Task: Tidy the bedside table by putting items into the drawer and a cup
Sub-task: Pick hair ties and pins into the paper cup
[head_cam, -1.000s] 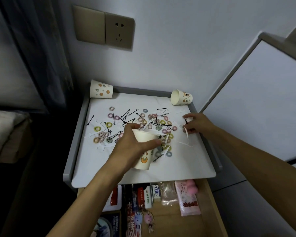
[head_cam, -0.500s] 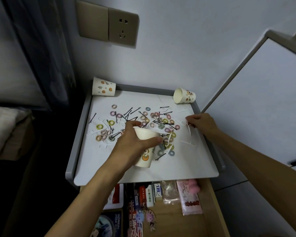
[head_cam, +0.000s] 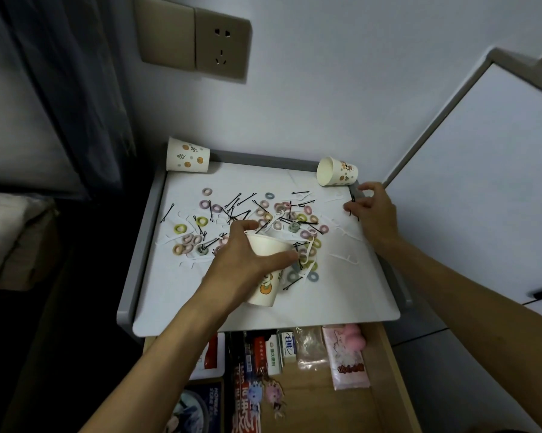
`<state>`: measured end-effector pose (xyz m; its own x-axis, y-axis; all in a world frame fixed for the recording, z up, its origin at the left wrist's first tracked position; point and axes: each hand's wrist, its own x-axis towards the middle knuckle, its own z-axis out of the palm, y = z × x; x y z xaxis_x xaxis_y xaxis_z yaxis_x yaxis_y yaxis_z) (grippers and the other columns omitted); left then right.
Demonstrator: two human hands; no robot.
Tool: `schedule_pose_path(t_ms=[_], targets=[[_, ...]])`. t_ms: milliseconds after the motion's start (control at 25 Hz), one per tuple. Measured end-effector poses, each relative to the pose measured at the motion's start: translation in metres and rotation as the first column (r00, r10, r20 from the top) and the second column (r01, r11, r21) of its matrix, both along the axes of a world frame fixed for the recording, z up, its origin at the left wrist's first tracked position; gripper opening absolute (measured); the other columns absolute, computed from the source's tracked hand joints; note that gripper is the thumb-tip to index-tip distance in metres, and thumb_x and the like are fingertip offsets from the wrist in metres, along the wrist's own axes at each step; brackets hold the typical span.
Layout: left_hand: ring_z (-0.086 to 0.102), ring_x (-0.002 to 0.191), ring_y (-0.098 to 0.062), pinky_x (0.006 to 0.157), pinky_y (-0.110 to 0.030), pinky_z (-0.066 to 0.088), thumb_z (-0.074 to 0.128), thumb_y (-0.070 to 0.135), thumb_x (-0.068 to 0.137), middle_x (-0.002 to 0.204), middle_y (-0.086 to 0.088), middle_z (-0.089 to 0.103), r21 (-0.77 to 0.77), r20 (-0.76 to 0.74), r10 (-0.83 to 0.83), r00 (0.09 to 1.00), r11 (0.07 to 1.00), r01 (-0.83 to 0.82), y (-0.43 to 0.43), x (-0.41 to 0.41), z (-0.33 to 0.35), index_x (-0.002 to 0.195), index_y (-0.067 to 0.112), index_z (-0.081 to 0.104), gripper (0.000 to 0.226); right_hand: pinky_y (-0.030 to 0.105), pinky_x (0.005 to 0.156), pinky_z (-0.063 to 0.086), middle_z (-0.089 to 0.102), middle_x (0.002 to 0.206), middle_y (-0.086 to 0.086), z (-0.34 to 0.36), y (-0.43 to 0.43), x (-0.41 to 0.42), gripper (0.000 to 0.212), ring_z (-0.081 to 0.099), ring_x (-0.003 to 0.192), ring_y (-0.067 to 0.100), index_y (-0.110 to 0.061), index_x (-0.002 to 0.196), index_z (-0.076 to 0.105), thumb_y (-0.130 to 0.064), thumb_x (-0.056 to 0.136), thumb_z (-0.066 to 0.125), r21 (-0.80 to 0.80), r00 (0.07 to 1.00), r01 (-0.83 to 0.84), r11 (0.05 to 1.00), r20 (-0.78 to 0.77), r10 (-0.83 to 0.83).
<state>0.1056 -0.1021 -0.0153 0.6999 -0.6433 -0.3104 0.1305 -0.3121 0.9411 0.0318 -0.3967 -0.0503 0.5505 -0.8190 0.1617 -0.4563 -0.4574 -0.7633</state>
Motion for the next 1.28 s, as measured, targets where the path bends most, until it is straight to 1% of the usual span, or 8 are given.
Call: schedule_pose_path(t_ms=[240,360,520,680,800,1000,1160,1280], targets=[[0.066,0.088,-0.018,0.083,-0.044,0.057,0.086,0.039,0.066,0.1,0.004,0.066,-0.001,0.052,-0.019,0.998,1.0,0.019,-0.002,0.0,-0.005,0.126,0.033,0.039,0.077,0.017,0.072,0.056,0.074,0.093,0.014,0.021,0.034,0.008,0.024,0.068,0.068,0.005,-0.002,0.11,0.071,-0.004,0.086,0.068,0.096,0.959,-0.284,0.954,0.022,0.283],[0.063,0.085,-0.012,0.066,-0.029,0.057,0.089,0.033,0.064,0.102,0.01,0.059,0.02,0.158,-0.047,0.986,0.999,0.045,-0.002,-0.002,-0.006,0.129,0.034,0.036,0.084,0.017,0.072,0.05,0.074,0.088,-0.006,0.048,0.069,0.014,0.019,0.067,0.076,0.003,-0.012,0.102,0.077,-0.006,0.086,0.07,-0.025,0.718,-0.682,0.731,-0.214,0.663],[0.06,0.08,-0.009,0.063,-0.028,0.054,0.09,0.024,0.062,0.095,0.013,0.057,0.026,0.261,-0.108,0.959,0.994,0.105,-0.004,-0.006,-0.008,0.137,0.032,0.033,0.094,0.009,0.074,0.044,0.07,0.087,-0.014,0.06,0.11,0.019,0.017,0.061,0.079,-0.007,-0.014,0.098,0.078,-0.009,0.082,0.073,-0.035,0.413,-0.897,0.44,-0.417,0.809],[0.055,0.085,0.0,0.065,-0.009,0.041,0.089,0.023,0.062,0.099,0.019,0.057,0.035,0.339,-0.112,0.934,0.994,0.107,-0.003,-0.005,-0.007,0.141,0.03,0.031,0.098,0.016,0.078,0.051,0.072,0.093,-0.008,0.06,0.116,0.013,0.022,0.065,0.084,0.002,-0.013,0.103,0.076,-0.009,0.081,0.075,-0.004,0.571,-0.808,0.59,-0.254,0.78],[0.057,0.099,-0.016,0.075,-0.024,0.045,0.088,0.023,0.062,0.116,0.008,0.057,0.024,0.351,-0.087,0.932,0.996,0.083,-0.002,-0.003,-0.005,0.143,0.034,0.028,0.101,0.028,0.079,0.058,0.072,0.09,-0.003,0.053,0.114,0.009,0.018,0.068,0.084,0.01,-0.014,0.1,0.074,-0.008,0.083,0.073,0.094,0.729,-0.673,0.734,-0.084,0.679],[0.061,0.099,-0.019,0.079,-0.041,0.056,0.091,0.037,0.055,0.114,0.007,0.059,0.005,0.349,-0.031,0.937,1.0,0.031,0.001,0.001,-0.004,0.139,0.042,0.028,0.105,0.024,0.074,0.058,0.074,0.091,0.001,0.038,0.117,0.006,0.016,0.071,0.084,0.014,-0.012,0.101,0.074,-0.007,0.088,0.067,0.239,0.753,-0.642,0.729,0.016,0.658],[0.059,0.097,-0.02,0.079,-0.04,0.056,0.091,0.035,0.057,0.11,0.007,0.056,-0.019,0.354,0.093,0.931,0.996,-0.092,0.009,0.014,-0.001,0.138,0.036,0.034,0.099,0.03,0.072,0.057,0.071,0.086,-0.006,0.005,0.108,-0.012,0.013,0.066,0.075,0.007,-0.015,0.092,0.075,-0.01,0.08,0.076,-0.089,0.597,-0.782,0.616,-0.388,0.702],[0.055,0.1,-0.016,0.084,-0.032,0.052,0.091,0.03,0.059,0.109,0.015,0.048,-0.059,0.306,0.143,0.941,0.99,-0.132,0.014,0.022,0.003,0.138,0.032,0.037,0.096,0.032,0.072,0.054,0.067,0.087,-0.007,-0.021,0.107,-0.025,0.008,0.061,0.078,0.006,-0.017,0.088,0.074,-0.017,0.081,0.077,-0.126,0.565,-0.803,0.582,-0.473,0.676]])
